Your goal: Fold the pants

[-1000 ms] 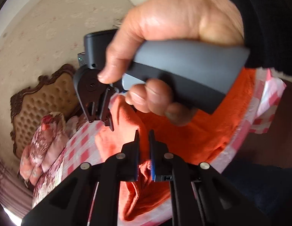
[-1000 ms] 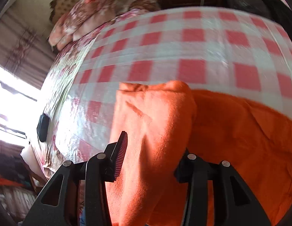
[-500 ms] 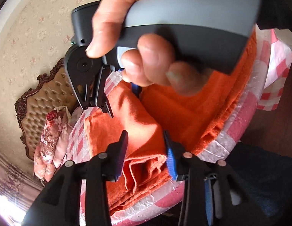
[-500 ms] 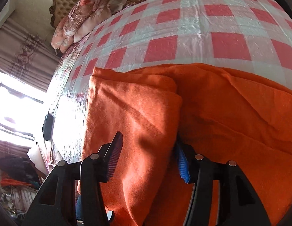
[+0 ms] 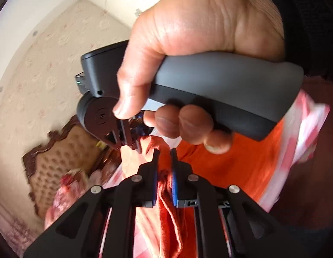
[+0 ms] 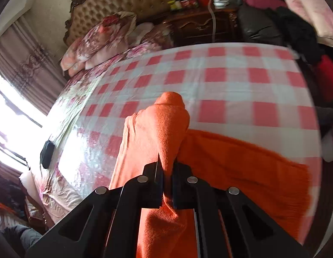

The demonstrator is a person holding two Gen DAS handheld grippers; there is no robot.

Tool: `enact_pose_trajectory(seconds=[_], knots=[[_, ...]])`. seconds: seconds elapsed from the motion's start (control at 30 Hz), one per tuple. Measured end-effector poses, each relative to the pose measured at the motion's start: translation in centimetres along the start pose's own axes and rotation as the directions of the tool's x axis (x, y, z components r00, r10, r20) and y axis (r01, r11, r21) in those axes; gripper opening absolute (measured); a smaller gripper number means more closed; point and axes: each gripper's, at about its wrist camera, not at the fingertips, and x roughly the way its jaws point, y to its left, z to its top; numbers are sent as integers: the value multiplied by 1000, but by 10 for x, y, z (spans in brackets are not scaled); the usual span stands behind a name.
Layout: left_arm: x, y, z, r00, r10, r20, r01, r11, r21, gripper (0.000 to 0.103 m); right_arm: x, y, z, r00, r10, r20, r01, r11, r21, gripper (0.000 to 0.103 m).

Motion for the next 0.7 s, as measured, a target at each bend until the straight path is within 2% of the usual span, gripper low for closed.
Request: enact_pose_trajectory(seconds=[0.07, 0.17, 0.27, 0.37, 0.47, 0.6, 0.7], knots=[[7, -24, 14, 999, -48, 21, 48, 999, 23, 10, 0, -36, -7, 999, -35, -19, 36, 998, 50, 6], [24, -62, 22, 991, -132, 0, 132, 990, 48, 10, 16, -82, -26, 998, -34, -58, 40, 993, 108, 6], [36, -83, 18, 986, -165, -25, 166, 983, 83, 10, 38, -109, -44, 992, -55, -115, 71, 987, 147, 6], [37, -80, 22, 988, -151, -21, 153, 985, 81, 10, 29, -108, -47, 997, -18, -81, 31, 988, 151, 6], [21, -83, 41, 992, -123, 12, 122, 990, 64, 10, 2, -99, -37, 999, -10, -34, 14, 991, 133, 6], [10, -89, 68, 990, -131, 47, 129, 991, 46, 10, -21, -98, -31, 998, -70, -8, 70, 993, 99, 6], [19, -104, 73, 986, -161, 42, 159, 986, 57, 10, -14, -115, -37, 989, -139, -42, 143, 985, 97, 6]])
